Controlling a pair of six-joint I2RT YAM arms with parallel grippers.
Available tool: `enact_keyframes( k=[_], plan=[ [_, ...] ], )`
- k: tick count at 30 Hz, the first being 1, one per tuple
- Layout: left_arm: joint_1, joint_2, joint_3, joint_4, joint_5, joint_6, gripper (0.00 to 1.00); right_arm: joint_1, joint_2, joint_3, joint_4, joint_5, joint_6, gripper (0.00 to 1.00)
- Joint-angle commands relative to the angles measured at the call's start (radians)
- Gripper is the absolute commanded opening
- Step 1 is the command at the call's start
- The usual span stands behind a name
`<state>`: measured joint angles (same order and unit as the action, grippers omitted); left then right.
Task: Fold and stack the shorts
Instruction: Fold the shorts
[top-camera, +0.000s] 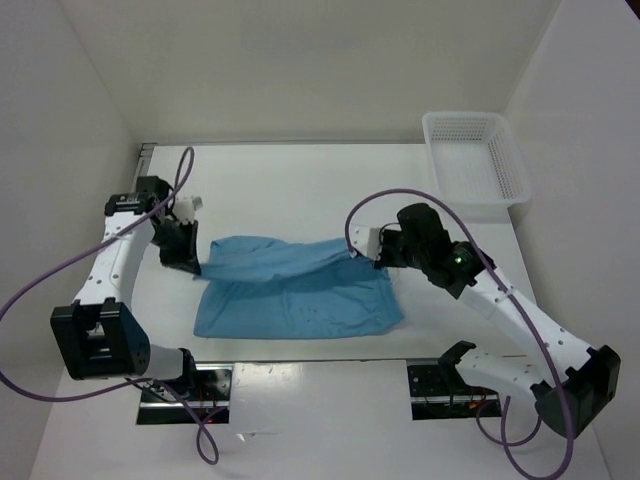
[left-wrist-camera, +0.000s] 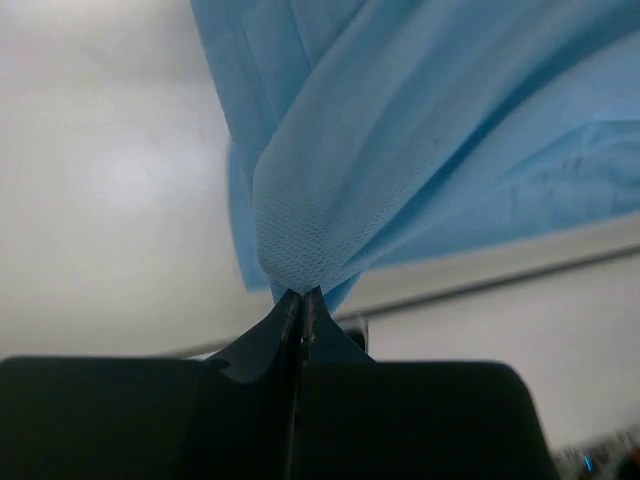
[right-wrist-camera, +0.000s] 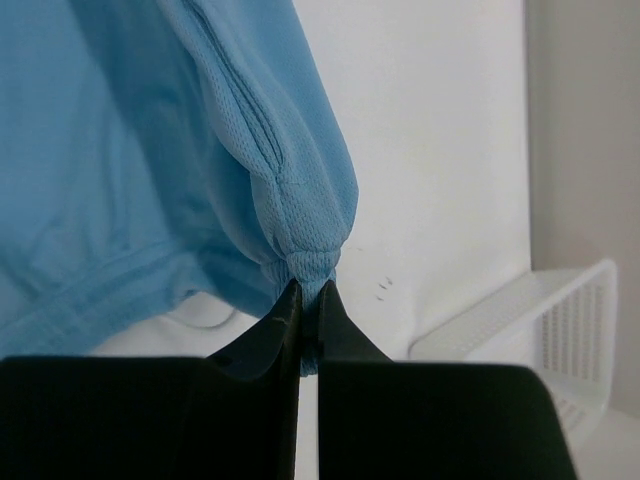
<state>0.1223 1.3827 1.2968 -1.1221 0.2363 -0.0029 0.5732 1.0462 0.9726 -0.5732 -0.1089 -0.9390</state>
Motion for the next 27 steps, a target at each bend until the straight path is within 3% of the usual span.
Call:
enact_keyframes(
  k=[1, 9, 14, 20, 23, 27],
  plan=[
    [0.005, -0.010, -0.151, -0.150, 0.060, 0.003, 0.00, 0.072, -0.021, -0.080, -0.171, -0.051, -0.086, 0.00],
    [0.005, -0.037, -0.255, -0.140, 0.044, 0.003, 0.00, 0.316, 0.018, -0.161, -0.294, -0.081, -0.029, 0.00],
    [0.032, -0.037, -0.197, -0.171, 0.003, 0.003, 0.00, 0.326, 0.052, -0.161, -0.316, -0.025, -0.020, 0.00],
    [0.106, -0.068, -0.074, -0.171, -0.008, 0.003, 0.00, 0.166, -0.038, -0.066, -0.490, -0.075, -0.144, 0.00],
    [0.096, -0.126, -0.158, -0.180, -0.047, 0.003, 0.00, 0.157, -0.116, -0.078, -0.591, -0.066, -0.240, 0.00],
    [0.010, -0.238, -0.369, -0.180, -0.178, 0.003, 0.00, 0.166, -0.199, -0.133, -0.561, -0.094, -0.317, 0.00]
  ],
)
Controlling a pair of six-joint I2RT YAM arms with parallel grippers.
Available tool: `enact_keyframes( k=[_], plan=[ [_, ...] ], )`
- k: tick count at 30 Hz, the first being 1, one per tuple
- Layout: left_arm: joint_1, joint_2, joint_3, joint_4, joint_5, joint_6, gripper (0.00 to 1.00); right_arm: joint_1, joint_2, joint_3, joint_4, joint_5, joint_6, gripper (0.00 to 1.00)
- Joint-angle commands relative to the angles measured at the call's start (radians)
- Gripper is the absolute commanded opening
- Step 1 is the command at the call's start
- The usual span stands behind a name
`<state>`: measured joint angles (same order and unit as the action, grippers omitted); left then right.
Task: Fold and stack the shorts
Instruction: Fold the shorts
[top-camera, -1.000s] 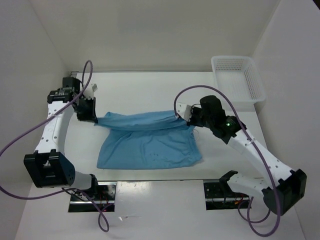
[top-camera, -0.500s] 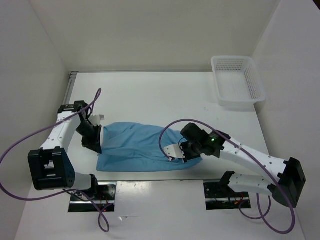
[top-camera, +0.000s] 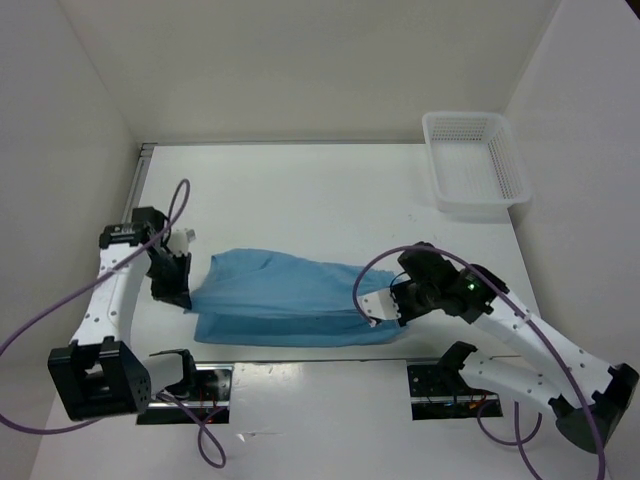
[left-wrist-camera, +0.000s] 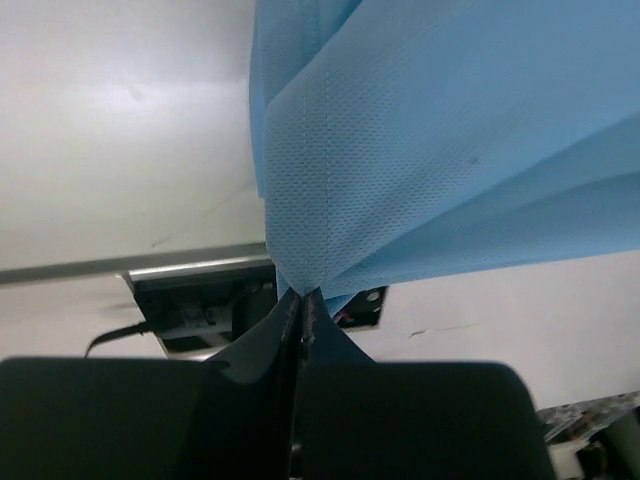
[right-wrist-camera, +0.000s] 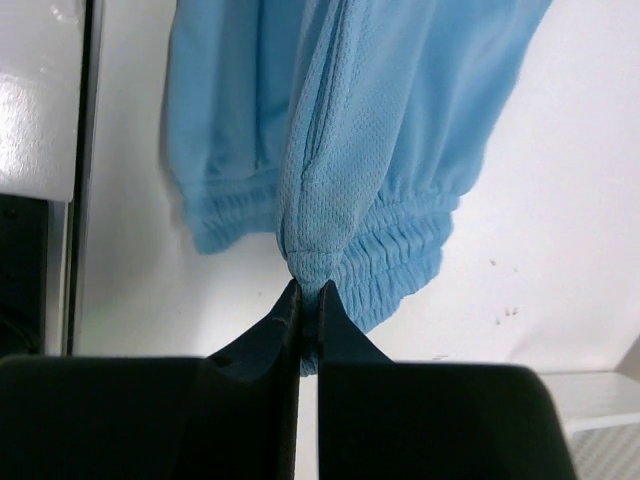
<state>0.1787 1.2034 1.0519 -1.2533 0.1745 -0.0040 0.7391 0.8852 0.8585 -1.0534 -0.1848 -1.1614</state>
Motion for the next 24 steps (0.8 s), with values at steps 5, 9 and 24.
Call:
enact_keyframes(
  k=[5, 9, 24],
  plan=[
    [-0.103, -0.050, -0.185, 0.003, -0.151, 0.004, 0.05, 0.034, 0.058, 0.000, -0.103, -0.022, -0.136, 0.00],
    [-0.145, 0.008, -0.185, 0.023, -0.173, 0.004, 0.13, 0.061, 0.138, 0.013, -0.112, -0.022, -0.147, 0.14],
    [-0.153, 0.008, -0.219, 0.302, -0.342, 0.004, 0.47, 0.158, 0.112, 0.074, 0.020, -0.041, -0.014, 0.79]
  ],
)
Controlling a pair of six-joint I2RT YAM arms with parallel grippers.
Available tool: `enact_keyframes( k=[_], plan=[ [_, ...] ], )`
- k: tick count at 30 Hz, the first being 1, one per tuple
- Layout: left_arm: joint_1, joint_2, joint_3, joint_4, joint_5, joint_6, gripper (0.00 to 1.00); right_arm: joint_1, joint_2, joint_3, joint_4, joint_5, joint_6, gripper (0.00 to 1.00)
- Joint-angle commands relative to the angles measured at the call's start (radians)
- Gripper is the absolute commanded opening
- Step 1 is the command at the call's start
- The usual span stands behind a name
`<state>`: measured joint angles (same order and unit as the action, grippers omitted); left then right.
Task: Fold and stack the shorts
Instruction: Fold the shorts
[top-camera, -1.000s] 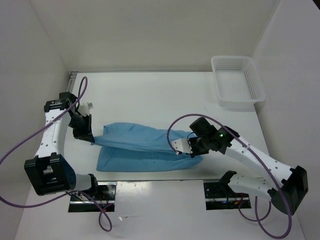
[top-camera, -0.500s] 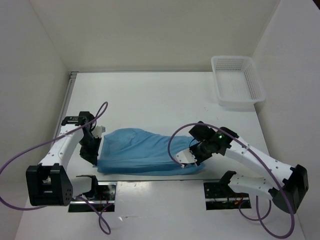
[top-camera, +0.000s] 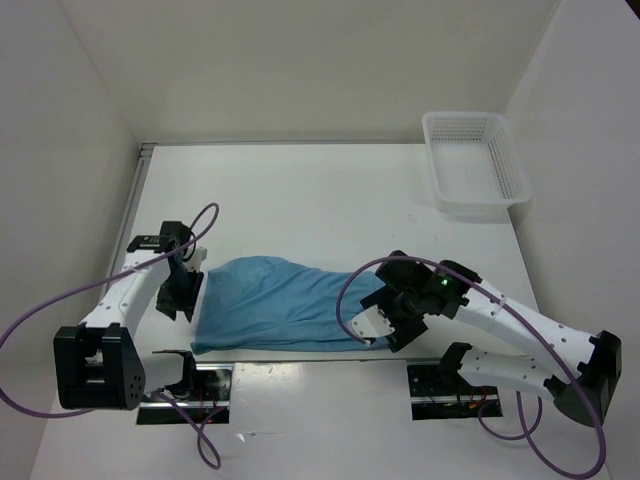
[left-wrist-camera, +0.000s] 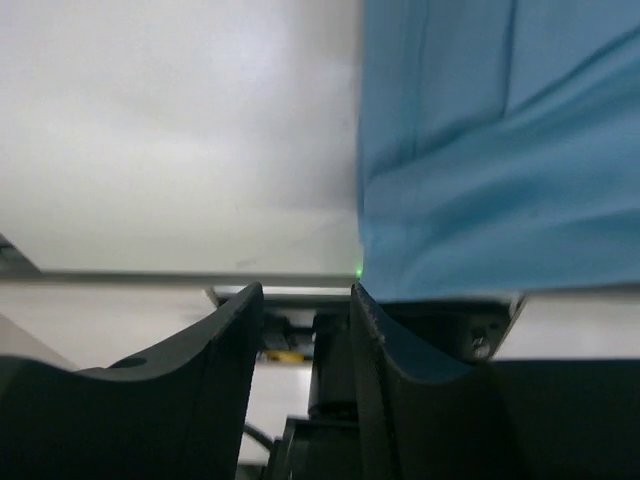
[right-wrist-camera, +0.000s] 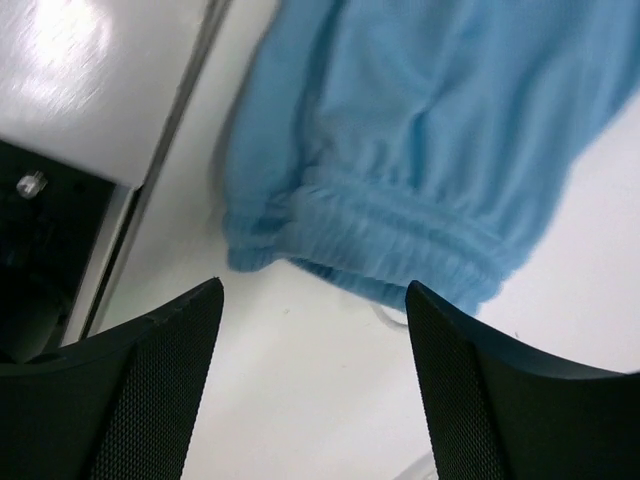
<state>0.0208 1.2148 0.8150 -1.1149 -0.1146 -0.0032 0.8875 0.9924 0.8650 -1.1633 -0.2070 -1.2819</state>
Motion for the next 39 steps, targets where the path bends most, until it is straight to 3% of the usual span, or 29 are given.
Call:
enact_keyframes(
  k=[1, 4, 6, 11, 14, 15, 20, 26, 31, 39],
  plan=[
    [0.019, 0.020, 0.047, 0.193, 0.005, 0.003, 0.48, -0.008, 0.014, 0.089, 0.190, -0.019, 0.143, 0.78],
    [0.028, 0.171, 0.217, 0.259, 0.157, 0.003, 0.48, -0.093, 0.095, 0.146, 0.405, -0.081, 0.300, 0.77],
    [0.028, 0.274, 0.304, 0.280, 0.226, 0.003, 0.48, -0.160, 0.224, 0.205, 0.438, -0.130, 0.400, 0.75],
    [0.019, 0.368, 0.306, 0.280, 0.308, 0.003, 0.50, -0.321, 0.446, 0.265, 0.517, -0.166, 0.634, 0.72],
    [0.019, 0.468, 0.346, 0.161, 0.344, 0.003, 0.49, -0.445, 0.515, 0.266, 0.565, -0.221, 0.749, 0.70],
    [0.028, 0.526, 0.346, 0.132, 0.366, 0.003, 0.49, -0.462, 0.526, 0.255, 0.565, -0.221, 0.759, 0.70],
    [0.028, 0.500, 0.337, 0.127, 0.444, 0.003, 0.47, -0.472, 0.526, 0.198, 0.574, -0.172, 0.773, 0.64],
    [0.028, 0.542, 0.316, 0.205, 0.388, 0.003, 0.48, -0.472, 0.535, 0.111, 0.551, -0.074, 0.652, 0.55],
    [0.028, 0.572, 0.291, 0.233, 0.313, 0.003, 0.48, -0.437, 0.525, 0.048, 0.539, -0.003, 0.556, 0.55],
    [-0.009, 0.603, 0.338, 0.233, 0.381, 0.003, 0.49, -0.426, 0.525, 0.023, 0.573, 0.031, 0.526, 0.55]
  ],
)
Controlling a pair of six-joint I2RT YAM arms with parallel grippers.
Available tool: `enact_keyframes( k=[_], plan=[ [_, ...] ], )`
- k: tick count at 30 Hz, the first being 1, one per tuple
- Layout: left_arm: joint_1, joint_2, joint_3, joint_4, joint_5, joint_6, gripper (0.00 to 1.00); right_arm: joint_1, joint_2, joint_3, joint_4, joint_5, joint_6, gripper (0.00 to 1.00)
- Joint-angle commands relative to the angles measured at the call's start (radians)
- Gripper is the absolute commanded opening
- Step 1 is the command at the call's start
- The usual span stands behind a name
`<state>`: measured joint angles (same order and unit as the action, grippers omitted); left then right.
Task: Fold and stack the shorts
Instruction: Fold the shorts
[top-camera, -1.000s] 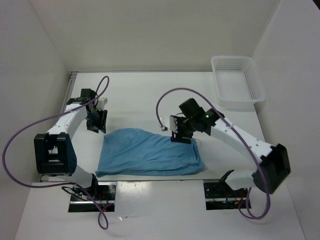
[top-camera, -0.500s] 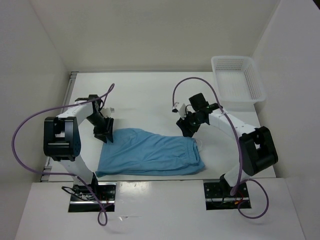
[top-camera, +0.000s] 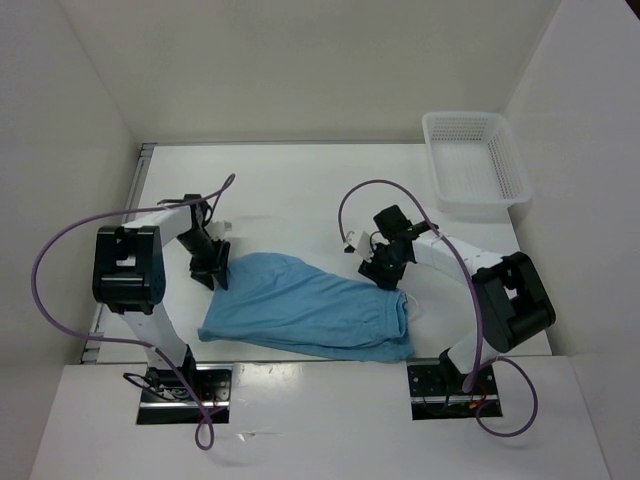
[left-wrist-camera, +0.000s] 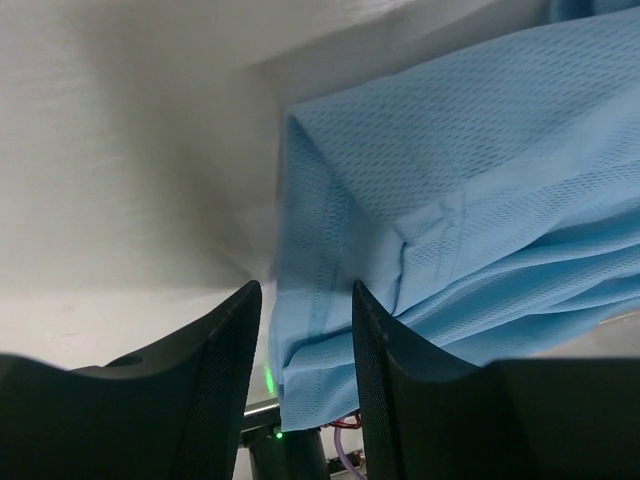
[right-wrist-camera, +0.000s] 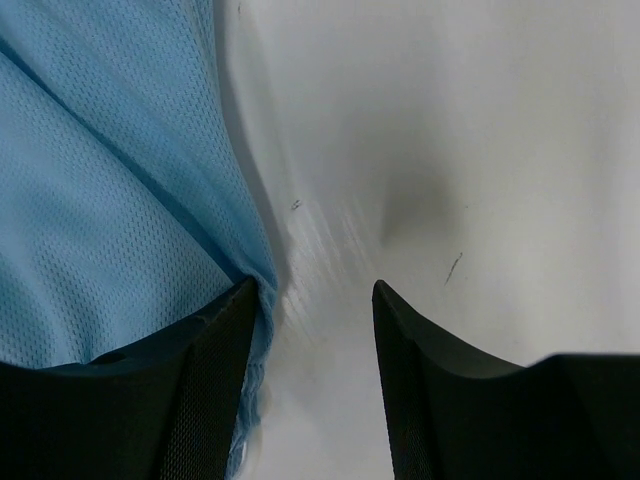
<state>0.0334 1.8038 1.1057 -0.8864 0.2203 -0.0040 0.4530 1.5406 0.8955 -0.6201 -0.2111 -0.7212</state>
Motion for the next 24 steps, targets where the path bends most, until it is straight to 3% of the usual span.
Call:
enact_keyframes(
  k=[1, 7, 12, 16, 17, 18, 20, 24],
  plan=[
    [-0.032, 0.023, 0.062, 0.013, 0.071, 0.004, 0.49, 0.009, -0.023, 0.003, 0.042, 0.035, -0.035, 0.55],
    [-0.063, 0.060, 0.089, 0.082, 0.045, 0.004, 0.49, 0.039, 0.009, 0.025, 0.051, -0.002, -0.044, 0.53],
    [-0.086, 0.081, 0.060, 0.131, -0.021, 0.004, 0.46, 0.116, 0.018, 0.006, 0.112, 0.027, -0.035, 0.29],
    [-0.086, 0.091, 0.049, 0.155, -0.030, 0.004, 0.34, 0.116, 0.055, 0.006, 0.137, 0.059, -0.043, 0.10],
    [-0.086, 0.103, 0.049, 0.164, -0.030, 0.004, 0.29, 0.116, 0.055, 0.006, 0.151, 0.068, -0.053, 0.01],
    [-0.086, 0.112, 0.049, 0.164, -0.018, 0.004, 0.16, 0.116, 0.070, 0.006, 0.161, 0.081, -0.063, 0.00],
    [-0.086, 0.124, 0.059, 0.191, -0.018, 0.004, 0.06, 0.116, 0.098, 0.029, 0.200, 0.126, -0.063, 0.00],
    [-0.067, 0.160, 0.129, 0.224, -0.050, 0.004, 0.00, 0.063, 0.182, 0.149, 0.275, 0.139, -0.031, 0.00]
  ],
)
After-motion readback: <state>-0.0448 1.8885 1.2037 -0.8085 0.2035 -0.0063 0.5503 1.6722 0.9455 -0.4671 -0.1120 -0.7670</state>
